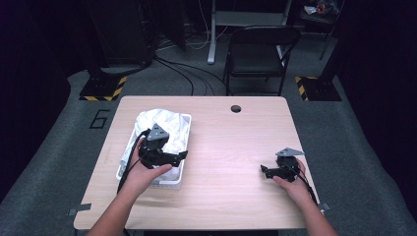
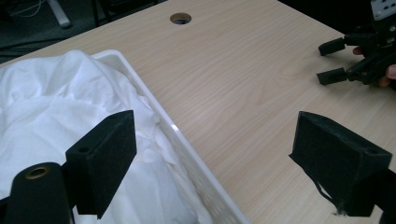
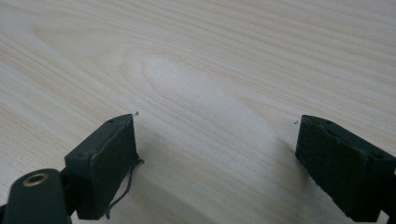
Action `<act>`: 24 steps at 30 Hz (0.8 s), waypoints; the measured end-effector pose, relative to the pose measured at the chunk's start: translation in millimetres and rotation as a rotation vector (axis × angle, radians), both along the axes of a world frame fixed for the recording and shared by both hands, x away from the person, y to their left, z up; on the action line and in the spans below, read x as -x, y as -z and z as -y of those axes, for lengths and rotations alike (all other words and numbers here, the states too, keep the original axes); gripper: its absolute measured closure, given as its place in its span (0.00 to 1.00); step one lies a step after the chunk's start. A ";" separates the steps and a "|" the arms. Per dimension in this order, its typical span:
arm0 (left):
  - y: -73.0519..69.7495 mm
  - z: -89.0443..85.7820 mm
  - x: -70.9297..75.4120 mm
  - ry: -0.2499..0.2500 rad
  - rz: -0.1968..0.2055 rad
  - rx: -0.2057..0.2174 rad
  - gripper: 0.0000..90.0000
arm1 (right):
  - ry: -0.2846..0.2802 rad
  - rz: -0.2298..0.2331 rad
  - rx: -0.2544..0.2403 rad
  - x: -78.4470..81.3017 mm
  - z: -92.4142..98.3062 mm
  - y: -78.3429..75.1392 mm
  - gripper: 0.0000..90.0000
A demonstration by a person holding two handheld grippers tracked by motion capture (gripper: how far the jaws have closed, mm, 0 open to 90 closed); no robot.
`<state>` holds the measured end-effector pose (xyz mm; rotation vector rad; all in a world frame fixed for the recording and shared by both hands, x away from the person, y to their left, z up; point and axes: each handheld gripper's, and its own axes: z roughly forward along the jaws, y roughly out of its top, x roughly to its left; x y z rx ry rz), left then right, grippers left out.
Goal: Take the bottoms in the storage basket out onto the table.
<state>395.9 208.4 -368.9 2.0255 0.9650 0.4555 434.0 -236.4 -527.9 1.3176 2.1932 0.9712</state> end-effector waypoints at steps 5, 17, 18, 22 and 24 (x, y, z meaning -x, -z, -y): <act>-2.5 -11.1 -10.7 -0.039 -0.017 -0.007 0.13 | 0.000 0.000 0.000 0.0 0.0 0.0 0.13; -10.7 -33.1 -33.6 -0.102 -0.036 -0.028 0.13 | 0.000 0.001 0.000 0.0 0.0 0.0 0.13; -11.2 -34.4 -35.1 -0.107 -0.038 -0.026 0.13 | 0.001 0.000 -0.001 0.0 -0.1 0.0 0.13; -12.3 -40.2 -41.0 -0.121 -0.044 -0.023 0.13 | 0.001 0.000 -0.001 0.0 -0.1 0.0 0.13; -13.1 -43.6 -43.8 -0.126 -0.045 -0.028 0.13 | -0.001 0.001 0.001 -0.1 0.1 0.0 0.13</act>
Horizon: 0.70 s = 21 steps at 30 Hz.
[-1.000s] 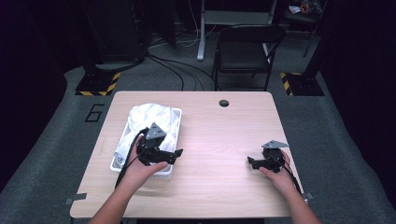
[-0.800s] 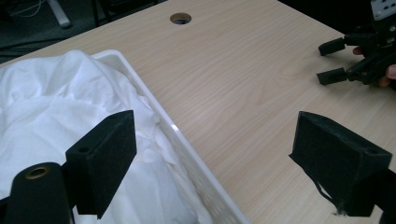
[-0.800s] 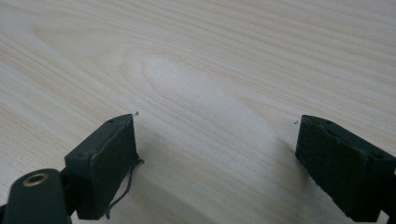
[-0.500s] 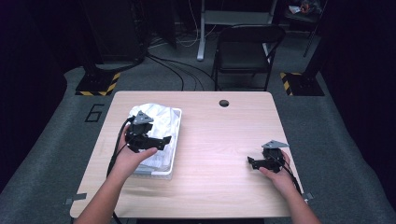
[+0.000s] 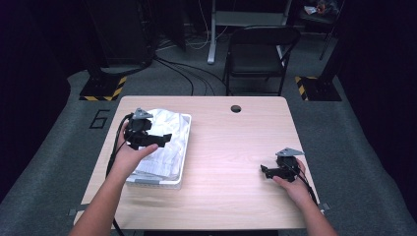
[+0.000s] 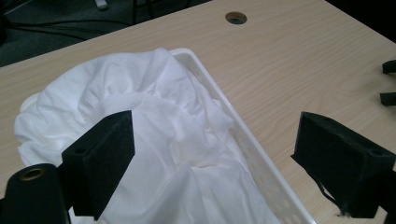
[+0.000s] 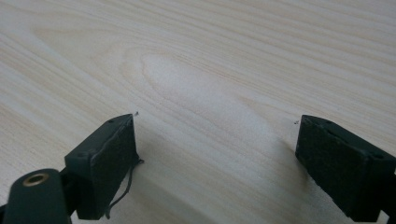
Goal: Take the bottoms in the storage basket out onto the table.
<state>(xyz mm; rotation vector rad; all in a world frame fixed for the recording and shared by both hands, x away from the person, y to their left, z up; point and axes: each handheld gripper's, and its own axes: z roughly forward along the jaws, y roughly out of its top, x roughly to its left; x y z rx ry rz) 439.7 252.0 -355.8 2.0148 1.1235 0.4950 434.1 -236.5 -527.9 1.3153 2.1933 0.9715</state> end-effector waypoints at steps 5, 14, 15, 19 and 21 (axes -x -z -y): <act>0.7 -4.8 -7.3 -0.038 0.004 0.013 0.13 | 0.001 -0.002 0.000 0.1 -0.1 -0.1 0.13; 7.7 -15.2 -26.7 -0.087 -0.021 -0.003 0.13 | -0.001 0.000 0.000 0.0 0.0 0.0 0.13; 9.6 -16.3 -29.7 -0.096 -0.026 -0.003 0.13 | 0.002 -0.002 -0.001 0.1 -0.1 -0.1 0.13; 16.8 -18.6 -39.9 -0.110 -0.052 -0.008 0.13 | 0.001 0.000 0.000 0.0 0.0 0.0 0.13; 20.4 -18.7 -44.2 -0.116 -0.065 -0.005 0.13 | 0.000 0.000 0.000 0.0 0.0 0.0 0.13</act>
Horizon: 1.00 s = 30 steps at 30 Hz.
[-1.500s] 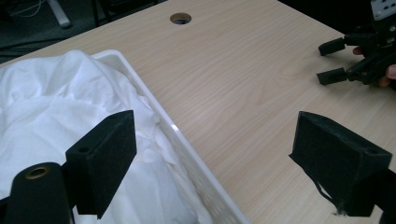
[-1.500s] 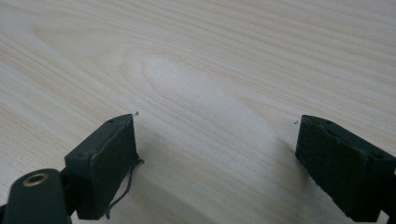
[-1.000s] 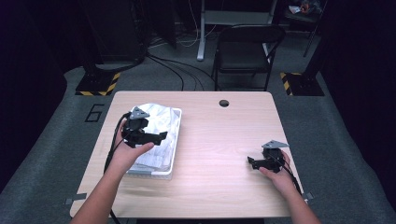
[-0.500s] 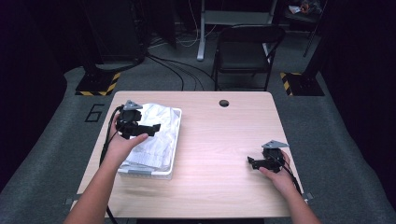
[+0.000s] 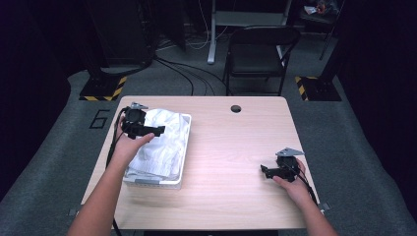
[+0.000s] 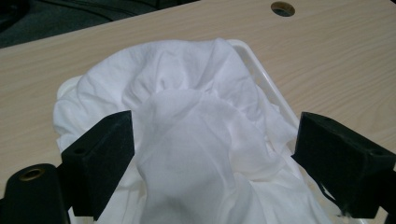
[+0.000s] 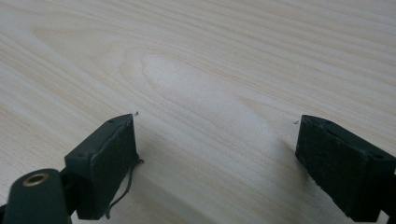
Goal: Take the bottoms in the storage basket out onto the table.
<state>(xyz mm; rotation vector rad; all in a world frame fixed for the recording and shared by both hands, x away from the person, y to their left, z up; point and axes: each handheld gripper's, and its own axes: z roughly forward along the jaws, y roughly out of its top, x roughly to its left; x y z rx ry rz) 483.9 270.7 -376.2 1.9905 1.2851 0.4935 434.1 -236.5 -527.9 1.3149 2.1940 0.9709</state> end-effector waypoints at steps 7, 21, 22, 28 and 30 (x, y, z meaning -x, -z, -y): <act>15.9 1.2 -14.6 -0.027 -0.047 -0.006 0.13 | 0.001 -0.001 0.000 0.1 0.0 0.0 0.13; 40.2 11.4 -35.7 -0.057 -0.138 -0.049 0.15 | 0.002 -0.001 -0.001 0.1 0.0 0.0 0.13; 41.4 11.6 -36.9 -0.061 -0.151 -0.050 0.15 | 0.000 0.000 0.000 0.0 0.0 0.0 0.13; 51.1 14.5 -43.3 -0.076 -0.191 -0.055 0.15 | -0.001 0.000 0.000 -0.1 0.0 0.0 0.13; 54.0 15.7 -44.8 -0.075 -0.195 -0.060 0.15 | -0.003 0.001 0.002 -0.3 0.2 0.0 0.13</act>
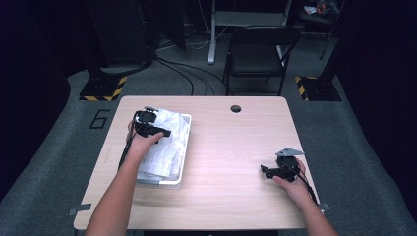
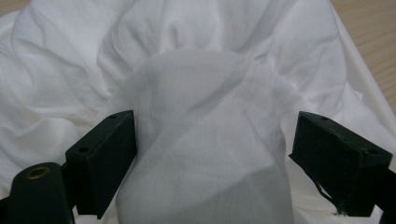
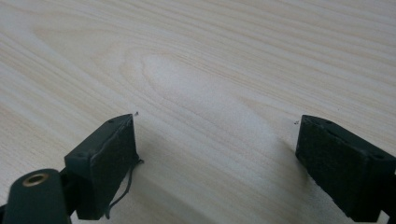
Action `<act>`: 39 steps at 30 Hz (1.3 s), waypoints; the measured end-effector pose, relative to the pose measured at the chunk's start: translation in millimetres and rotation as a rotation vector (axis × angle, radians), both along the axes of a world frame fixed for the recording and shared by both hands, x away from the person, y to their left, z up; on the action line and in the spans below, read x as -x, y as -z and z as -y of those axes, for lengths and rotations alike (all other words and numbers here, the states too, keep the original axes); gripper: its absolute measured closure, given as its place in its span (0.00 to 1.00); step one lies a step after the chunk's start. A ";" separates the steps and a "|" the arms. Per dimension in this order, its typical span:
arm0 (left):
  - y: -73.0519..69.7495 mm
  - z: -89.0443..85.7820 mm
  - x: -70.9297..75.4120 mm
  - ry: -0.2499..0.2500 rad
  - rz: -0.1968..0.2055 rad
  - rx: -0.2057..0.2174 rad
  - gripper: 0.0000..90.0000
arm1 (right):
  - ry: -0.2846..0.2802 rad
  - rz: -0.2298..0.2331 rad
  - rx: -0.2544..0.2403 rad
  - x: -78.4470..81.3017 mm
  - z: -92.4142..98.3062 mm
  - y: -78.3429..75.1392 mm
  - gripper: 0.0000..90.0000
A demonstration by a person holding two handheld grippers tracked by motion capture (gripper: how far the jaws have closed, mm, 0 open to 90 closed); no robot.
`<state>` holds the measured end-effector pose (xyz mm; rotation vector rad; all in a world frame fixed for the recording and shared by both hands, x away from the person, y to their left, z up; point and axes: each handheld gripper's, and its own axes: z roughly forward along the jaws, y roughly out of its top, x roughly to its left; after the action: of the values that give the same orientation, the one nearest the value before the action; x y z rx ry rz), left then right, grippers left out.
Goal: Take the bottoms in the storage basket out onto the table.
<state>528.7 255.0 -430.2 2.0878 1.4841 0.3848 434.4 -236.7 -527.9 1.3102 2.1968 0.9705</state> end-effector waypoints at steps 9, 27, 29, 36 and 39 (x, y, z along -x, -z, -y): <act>6.8 3.7 -3.7 -0.012 -0.017 -0.008 0.15 | -0.004 0.003 0.008 -0.5 0.4 -0.1 0.13; 28.6 -3.1 -8.0 -0.041 -0.087 -0.005 0.09 | -0.004 0.002 0.005 -0.5 0.1 -0.1 0.13; 30.4 -2.6 -8.0 -0.036 -0.092 -0.010 0.08 | -0.004 0.002 0.005 -0.5 0.1 -0.1 0.13; 36.6 -2.5 -8.8 -0.023 -0.134 -0.027 0.06 | -0.004 0.002 0.005 -0.5 0.1 -0.1 0.13; 39.2 -1.8 -8.9 -0.016 -0.134 -0.035 0.05 | -0.004 0.002 0.005 -0.5 0.1 -0.1 0.13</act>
<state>537.6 256.8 -469.4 2.1678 1.5815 0.2839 434.9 -236.8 -527.8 1.3029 2.1999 0.9666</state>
